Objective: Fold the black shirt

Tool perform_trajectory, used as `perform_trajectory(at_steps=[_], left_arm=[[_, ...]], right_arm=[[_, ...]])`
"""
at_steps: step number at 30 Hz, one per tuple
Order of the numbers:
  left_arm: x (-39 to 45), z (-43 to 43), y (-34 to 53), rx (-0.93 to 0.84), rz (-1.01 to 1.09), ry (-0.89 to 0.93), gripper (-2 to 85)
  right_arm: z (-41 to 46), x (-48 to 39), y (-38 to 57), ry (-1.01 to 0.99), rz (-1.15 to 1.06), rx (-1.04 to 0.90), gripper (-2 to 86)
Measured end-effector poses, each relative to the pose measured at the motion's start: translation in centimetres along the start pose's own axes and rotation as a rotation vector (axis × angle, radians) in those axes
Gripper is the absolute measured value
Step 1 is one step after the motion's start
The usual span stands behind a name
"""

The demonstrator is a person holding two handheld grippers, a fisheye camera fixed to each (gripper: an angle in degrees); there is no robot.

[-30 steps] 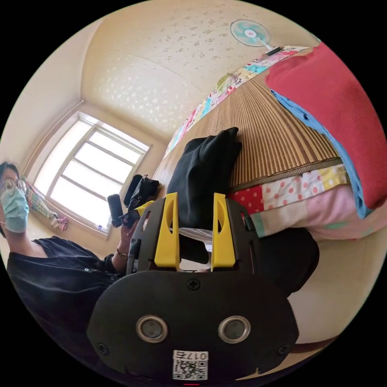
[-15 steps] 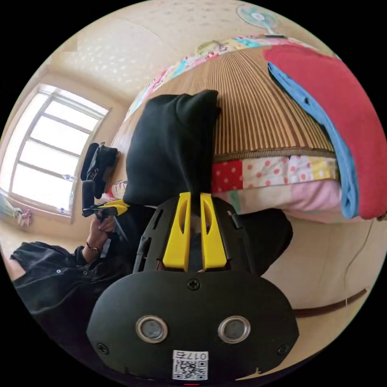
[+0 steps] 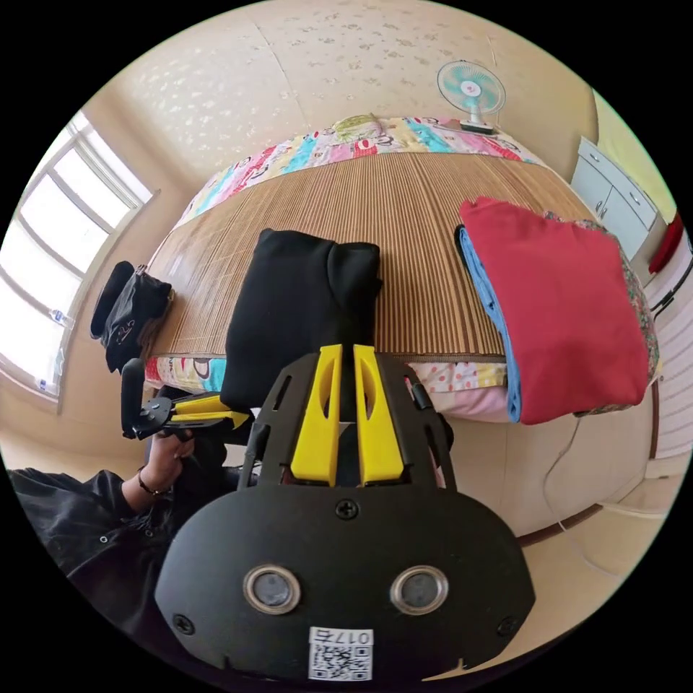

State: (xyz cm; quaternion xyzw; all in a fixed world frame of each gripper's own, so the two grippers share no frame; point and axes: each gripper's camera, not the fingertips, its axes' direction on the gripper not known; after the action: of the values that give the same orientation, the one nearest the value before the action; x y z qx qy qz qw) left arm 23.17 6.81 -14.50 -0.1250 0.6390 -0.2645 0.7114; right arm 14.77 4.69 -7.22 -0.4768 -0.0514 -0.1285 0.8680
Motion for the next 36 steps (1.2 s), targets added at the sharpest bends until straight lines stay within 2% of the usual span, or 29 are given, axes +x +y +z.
perform_trajectory(at_steps=[3, 5, 7, 9, 11, 16, 20, 23, 26, 28, 29, 30, 32, 36], left_arm=[[0.1, -0.1, -0.1, 0.002, 0.004, -0.044, 9.3], [-0.2, -0.2, -0.2, -0.003, 0.007, -0.055, 8.4], [-0.8, -0.6, 0.0, 0.014, 0.003, -0.029, 7.9], [-1.6, -1.5, 0.4, 0.044, 0.011, -0.001, 6.6], [-2.2, -2.1, 0.7, 0.053, 0.021, 0.011, 5.7], [-4.9, -3.5, 1.7, 0.082, 0.004, 0.048, 2.1], [-10.8, -3.1, 2.0, 0.069, -0.172, 0.205, -0.5], [-12.1, -4.2, 1.5, 0.067, -0.131, 0.306, -0.4], [-13.1, -5.9, 1.6, 0.080, -0.079, 0.374, 2.4], [-15.0, -6.5, 1.6, 0.087, -0.130, 0.508, 9.3], [-16.3, -6.6, 1.6, 0.093, -0.178, 0.605, 16.1], [-17.3, -6.7, 1.5, 0.121, -0.211, 0.690, 17.9], [-18.5, -7.0, 0.9, 0.166, -0.248, 0.769, 18.9], [-19.0, -6.0, -2.7, 0.086, -0.293, 0.796, 20.8]], right_arm=[[0.3, -1.4, -1.3, -0.129, -0.059, 0.096, 2.7], [2.4, -2.5, -2.5, -0.176, -0.100, 0.083, 2.0], [5.7, -3.6, -3.5, -0.124, -0.135, 0.044, 1.3], [11.2, -4.6, -4.1, 0.020, -0.151, -0.049, 0.8], [13.4, -4.6, -3.6, 0.061, -0.120, -0.030, 0.6], [13.2, -3.8, -4.0, 0.026, -0.056, -0.013, 0.4], [13.5, -2.3, -5.5, -0.032, -0.054, -0.049, 0.3], [13.3, -0.5, -6.0, -0.103, -0.020, -0.039, 0.3], [13.0, 1.1, -6.5, -0.155, 0.017, -0.025, 0.3], [12.8, 2.1, -6.9, -0.188, 0.054, -0.022, 0.3], [12.6, 2.5, -7.3, -0.197, 0.065, -0.024, 0.3], [12.3, 2.8, -7.8, -0.195, 0.065, -0.028, 0.3], [12.0, 3.2, -8.5, -0.188, 0.066, -0.034, 0.4], [11.0, 4.6, -10.1, -0.188, 0.065, -0.040, 0.4]])
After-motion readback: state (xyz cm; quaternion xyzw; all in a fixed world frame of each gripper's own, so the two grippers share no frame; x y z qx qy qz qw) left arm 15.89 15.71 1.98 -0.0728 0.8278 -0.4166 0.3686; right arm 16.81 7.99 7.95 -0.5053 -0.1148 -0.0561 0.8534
